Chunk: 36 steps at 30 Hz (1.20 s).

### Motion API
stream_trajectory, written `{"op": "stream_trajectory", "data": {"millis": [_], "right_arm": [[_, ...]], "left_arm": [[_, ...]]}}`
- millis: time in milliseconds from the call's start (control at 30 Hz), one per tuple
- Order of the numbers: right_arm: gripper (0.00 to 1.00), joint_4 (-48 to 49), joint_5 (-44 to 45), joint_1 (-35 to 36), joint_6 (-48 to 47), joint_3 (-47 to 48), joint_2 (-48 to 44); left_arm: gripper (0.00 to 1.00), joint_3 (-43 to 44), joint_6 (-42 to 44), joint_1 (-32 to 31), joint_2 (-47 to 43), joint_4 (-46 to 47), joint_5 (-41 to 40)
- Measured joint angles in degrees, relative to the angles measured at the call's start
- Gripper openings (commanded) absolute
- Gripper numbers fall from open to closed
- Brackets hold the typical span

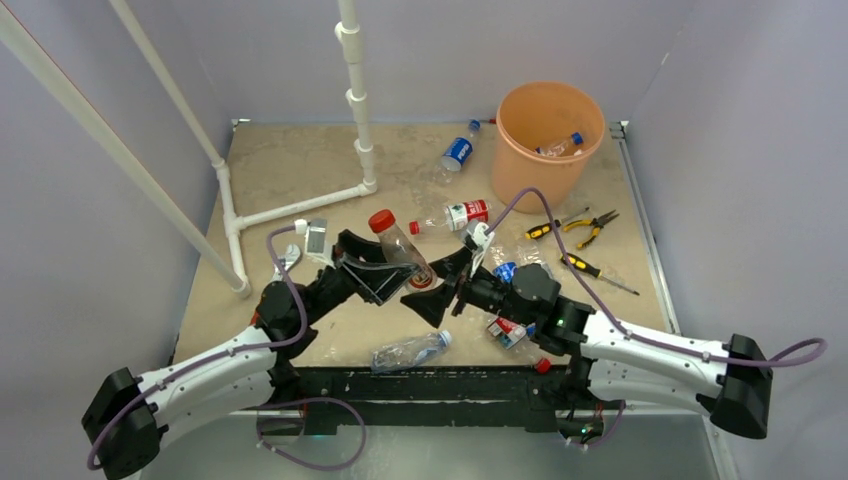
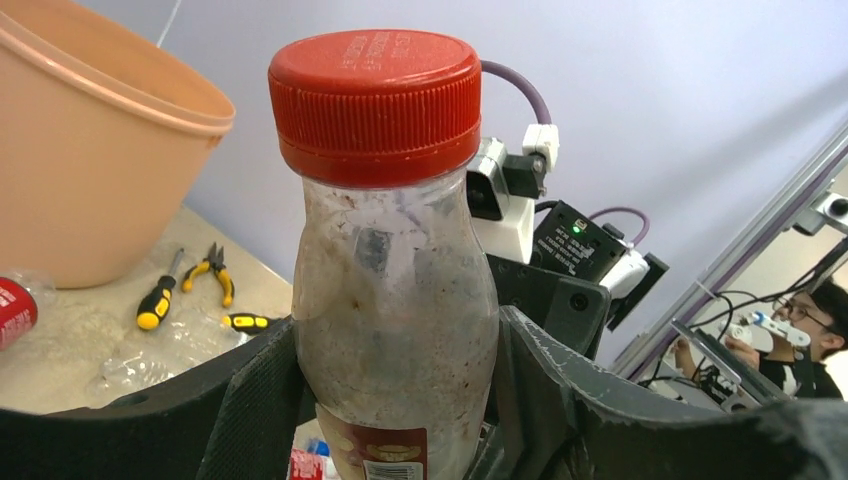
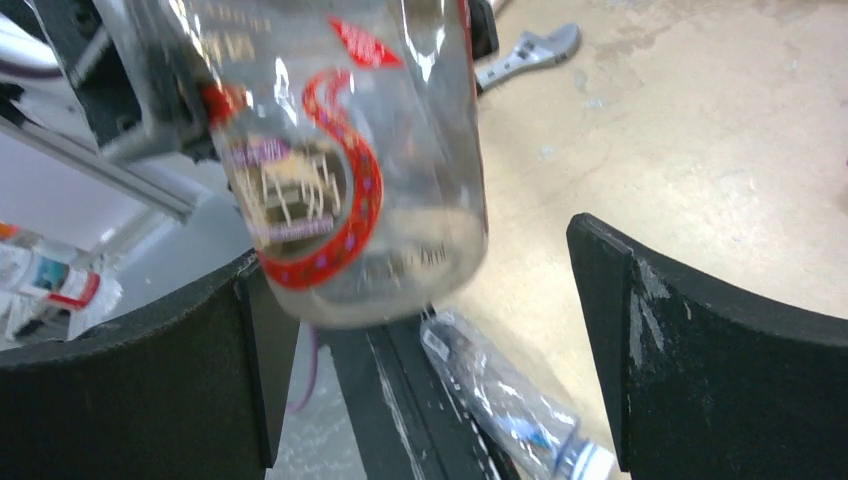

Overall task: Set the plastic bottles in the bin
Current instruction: Pick up the plastic bottle at the center of the board.

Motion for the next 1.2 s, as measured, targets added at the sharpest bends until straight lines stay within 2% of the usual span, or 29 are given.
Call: {"op": "stream_trajectory", "data": {"millis": [133, 267, 367, 533, 733, 900, 1200], "right_arm": [[0.99, -10.6, -1.3, 0.0, -3.1, 3.1, -3.5], [0.99, -20.5, -1.8, -0.1, -6.2, 8.8, -9.0], [0.98, -24.5, -1.1, 0.0, -7.7, 16.0, -10.8], [0.96, -28.9, 3.0, -0.1, -8.7, 29.5, -7.2], [0.94, -34.9, 6.5, -0.1, -9.9, 39.0, 1.4], [0.93, -39.5, 6.5, -0.1, -10.4, 40.3, 6.5], [0.87, -42.1, 5.6, -1.3, -10.3, 40.3, 8.2]], "left_arm": [[0.00, 0.5, 2.5, 0.0, -2.4, -3.1, -1.8], [0.00, 5.5, 8.9, -0.2, -4.4, -14.6, -1.6], [0.00, 10.3, 14.0, -0.2, -5.6, -24.2, -0.6], [0.00, 18.3, 22.2, -0.2, -4.5, -40.8, 0.9], [0.00, 24.3, 30.4, -0.2, -1.0, -56.7, 2.0], [0.00, 24.3, 35.1, -0.2, -2.6, -62.6, 4.0], [0.00, 24.8, 38.0, -0.2, -4.4, -63.4, 6.5]]}}
